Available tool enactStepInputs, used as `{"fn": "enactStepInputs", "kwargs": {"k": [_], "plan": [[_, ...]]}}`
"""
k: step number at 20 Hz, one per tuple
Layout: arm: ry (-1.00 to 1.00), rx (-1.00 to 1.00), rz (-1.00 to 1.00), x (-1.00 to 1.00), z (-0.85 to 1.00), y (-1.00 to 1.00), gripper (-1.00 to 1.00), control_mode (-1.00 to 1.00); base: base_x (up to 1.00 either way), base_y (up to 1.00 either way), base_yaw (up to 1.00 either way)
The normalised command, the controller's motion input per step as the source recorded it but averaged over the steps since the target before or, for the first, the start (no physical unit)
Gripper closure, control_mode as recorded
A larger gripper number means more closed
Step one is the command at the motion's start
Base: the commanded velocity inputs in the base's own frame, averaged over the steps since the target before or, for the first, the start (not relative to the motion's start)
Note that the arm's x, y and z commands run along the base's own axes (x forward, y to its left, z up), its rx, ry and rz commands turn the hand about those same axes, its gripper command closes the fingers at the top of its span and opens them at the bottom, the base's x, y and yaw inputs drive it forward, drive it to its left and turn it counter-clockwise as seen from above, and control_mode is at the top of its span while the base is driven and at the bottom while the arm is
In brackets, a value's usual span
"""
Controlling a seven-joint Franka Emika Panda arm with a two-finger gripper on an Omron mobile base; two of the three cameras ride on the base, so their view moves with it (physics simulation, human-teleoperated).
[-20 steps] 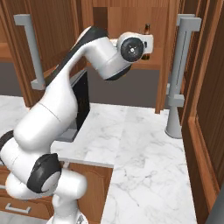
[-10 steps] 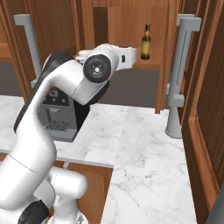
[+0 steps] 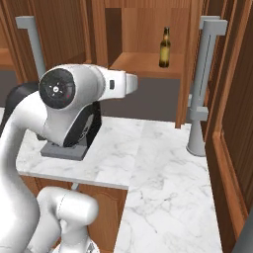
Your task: Sort all alcoholic drinks to one cabinet, and non-alcoholic drinks to the other.
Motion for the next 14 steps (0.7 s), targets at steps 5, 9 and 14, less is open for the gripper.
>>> {"fn": "enactStepInputs", "kwargs": {"k": [5, 9, 14], "plan": [[0.27, 0.00, -0.08, -0.90, -0.18, 0.18, -1.00, -1.00, 0.00, 0.00, 0.00], [0.15, 0.00, -0.03, -0.62, -0.51, 0.28, -1.00, -1.00, 0.00, 0.00, 0.00], [0.06, 0.00, -0.01, -0.30, -0.55, 0.28, -1.00, -1.00, 0.00, 0.00, 0.00]]}}
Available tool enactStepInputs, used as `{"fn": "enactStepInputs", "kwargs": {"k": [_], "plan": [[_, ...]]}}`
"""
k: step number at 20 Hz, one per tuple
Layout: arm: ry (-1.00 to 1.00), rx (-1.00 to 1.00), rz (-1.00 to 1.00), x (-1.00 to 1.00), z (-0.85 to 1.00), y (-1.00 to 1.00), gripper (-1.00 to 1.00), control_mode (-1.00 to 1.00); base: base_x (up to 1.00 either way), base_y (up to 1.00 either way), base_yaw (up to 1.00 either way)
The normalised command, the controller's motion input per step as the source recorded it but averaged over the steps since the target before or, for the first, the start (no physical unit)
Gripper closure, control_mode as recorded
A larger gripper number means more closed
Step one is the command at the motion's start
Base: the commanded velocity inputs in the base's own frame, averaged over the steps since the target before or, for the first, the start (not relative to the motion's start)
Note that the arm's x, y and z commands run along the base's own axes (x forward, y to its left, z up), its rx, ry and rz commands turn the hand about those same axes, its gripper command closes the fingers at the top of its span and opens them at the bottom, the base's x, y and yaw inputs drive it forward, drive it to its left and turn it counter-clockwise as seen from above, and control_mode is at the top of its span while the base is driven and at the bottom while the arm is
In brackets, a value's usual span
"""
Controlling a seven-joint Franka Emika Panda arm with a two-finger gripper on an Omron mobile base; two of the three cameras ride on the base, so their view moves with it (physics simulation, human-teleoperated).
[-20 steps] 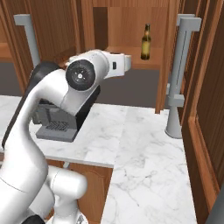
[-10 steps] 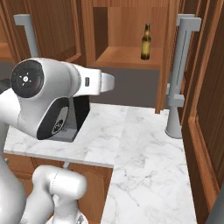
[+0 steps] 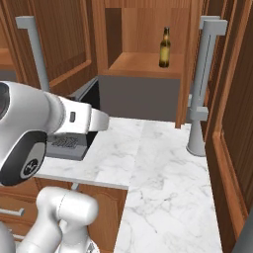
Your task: Sort all alcoholic drinks to one cabinet, and non-alcoholic drinks to the other.
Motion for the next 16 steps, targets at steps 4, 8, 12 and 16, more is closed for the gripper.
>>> {"fn": "enactStepInputs", "kwargs": {"k": [4, 8, 12, 16], "plan": [[0.12, 0.00, 0.00, -0.20, -0.38, 0.28, -1.00, -1.00, 0.00, 0.00, 0.00], [0.16, 0.01, 0.00, -0.44, -0.21, 0.36, -1.00, -1.00, 0.00, 0.00, 0.00], [0.21, 0.04, 0.00, -0.49, 0.00, 0.25, -1.00, -1.00, 0.00, 0.00, 0.00], [0.28, 0.07, 0.00, -0.47, 0.00, 0.10, -1.00, -1.00, 0.00, 0.00, 0.00]]}}
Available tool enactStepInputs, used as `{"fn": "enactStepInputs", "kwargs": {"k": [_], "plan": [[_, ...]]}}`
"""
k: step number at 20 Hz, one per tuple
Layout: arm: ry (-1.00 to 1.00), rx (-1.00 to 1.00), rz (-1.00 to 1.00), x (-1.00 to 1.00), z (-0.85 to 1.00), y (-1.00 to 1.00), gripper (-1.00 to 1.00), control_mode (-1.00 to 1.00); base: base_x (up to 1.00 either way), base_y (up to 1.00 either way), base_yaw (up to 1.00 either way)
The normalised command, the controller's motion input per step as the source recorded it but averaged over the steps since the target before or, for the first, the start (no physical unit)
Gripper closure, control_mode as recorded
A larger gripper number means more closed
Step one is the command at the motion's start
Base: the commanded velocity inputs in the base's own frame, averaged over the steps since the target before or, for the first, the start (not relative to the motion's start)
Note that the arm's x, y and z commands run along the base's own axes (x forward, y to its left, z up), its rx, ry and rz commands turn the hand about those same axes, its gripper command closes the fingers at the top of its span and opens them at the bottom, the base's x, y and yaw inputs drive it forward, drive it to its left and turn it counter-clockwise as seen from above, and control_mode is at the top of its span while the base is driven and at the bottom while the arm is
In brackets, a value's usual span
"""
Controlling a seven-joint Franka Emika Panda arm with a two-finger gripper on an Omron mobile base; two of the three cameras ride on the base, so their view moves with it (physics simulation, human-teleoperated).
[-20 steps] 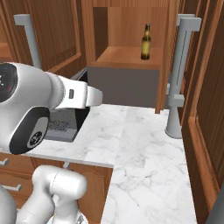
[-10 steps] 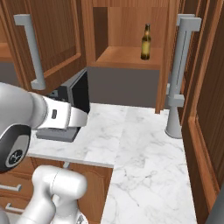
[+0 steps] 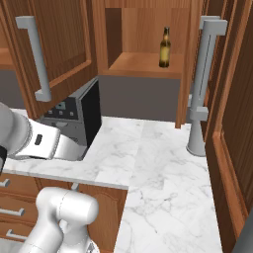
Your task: Sort all alcoholic drinks to one cabinet, and non-alcoholic drinks to the other.
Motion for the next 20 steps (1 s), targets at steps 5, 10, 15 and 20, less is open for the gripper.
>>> {"fn": "enactStepInputs", "kwargs": {"k": [5, 10, 15, 20], "plan": [[0.18, 0.01, 0.00, -0.08, -0.03, 0.07, -1.00, -1.00, 0.00, 0.00, 0.00], [0.05, 0.00, 0.00, -0.02, -0.09, 0.00, -1.00, -1.00, 0.00, 0.00, 0.00], [0.00, 0.00, 0.00, -0.32, -0.15, 0.02, -1.00, 1.00, -0.40, 0.02, 0.00], [0.00, 0.00, 0.00, 0.00, 0.00, 0.00, -1.00, 1.00, -0.86, 0.61, 0.00]]}}
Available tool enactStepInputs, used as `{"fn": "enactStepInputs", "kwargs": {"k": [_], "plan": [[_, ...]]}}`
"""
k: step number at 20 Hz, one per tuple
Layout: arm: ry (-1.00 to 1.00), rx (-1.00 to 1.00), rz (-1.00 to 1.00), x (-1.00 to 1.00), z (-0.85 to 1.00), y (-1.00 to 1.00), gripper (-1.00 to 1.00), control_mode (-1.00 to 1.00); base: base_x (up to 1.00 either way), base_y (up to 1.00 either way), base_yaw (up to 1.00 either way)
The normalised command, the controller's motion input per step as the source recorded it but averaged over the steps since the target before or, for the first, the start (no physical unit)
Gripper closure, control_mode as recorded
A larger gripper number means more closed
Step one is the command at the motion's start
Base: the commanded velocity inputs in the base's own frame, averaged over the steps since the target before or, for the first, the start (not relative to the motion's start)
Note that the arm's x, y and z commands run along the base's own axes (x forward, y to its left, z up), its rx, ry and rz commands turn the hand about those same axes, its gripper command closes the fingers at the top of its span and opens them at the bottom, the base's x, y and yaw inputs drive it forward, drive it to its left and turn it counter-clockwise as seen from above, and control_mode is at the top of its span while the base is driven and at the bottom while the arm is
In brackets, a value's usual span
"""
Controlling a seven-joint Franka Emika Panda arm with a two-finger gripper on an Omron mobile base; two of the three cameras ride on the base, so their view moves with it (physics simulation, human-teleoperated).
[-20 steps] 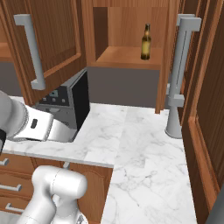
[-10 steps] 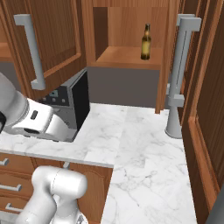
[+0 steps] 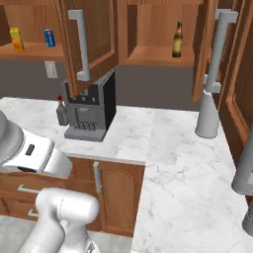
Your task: Sort all alcoholic drinks to one cabinet, and non-alcoholic drinks to the other.
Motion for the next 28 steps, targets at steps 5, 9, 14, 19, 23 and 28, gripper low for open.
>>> {"fn": "enactStepInputs", "kwargs": {"k": [5, 9, 14, 19, 23, 28], "plan": [[0.00, 0.00, 0.00, 0.00, 0.00, 0.00, -1.00, 1.00, -0.07, 1.00, 0.00], [0.00, 0.00, 0.00, 0.00, 0.00, 0.00, -1.00, 1.00, 0.14, 1.00, 0.00], [0.00, 0.00, 0.00, 0.00, 0.00, 0.00, -1.00, 1.00, 0.50, 0.75, 0.00], [0.00, 0.00, 0.00, 0.00, 0.00, 0.00, -1.00, 1.00, 0.91, 0.09, 0.00], [0.00, 0.00, 0.00, 0.00, 0.00, 0.00, -1.00, 1.00, 0.91, -0.17, 0.00], [0.00, 0.00, 0.00, 0.00, 0.00, 0.00, -1.00, 1.00, 0.85, -0.07, 0.00]]}}
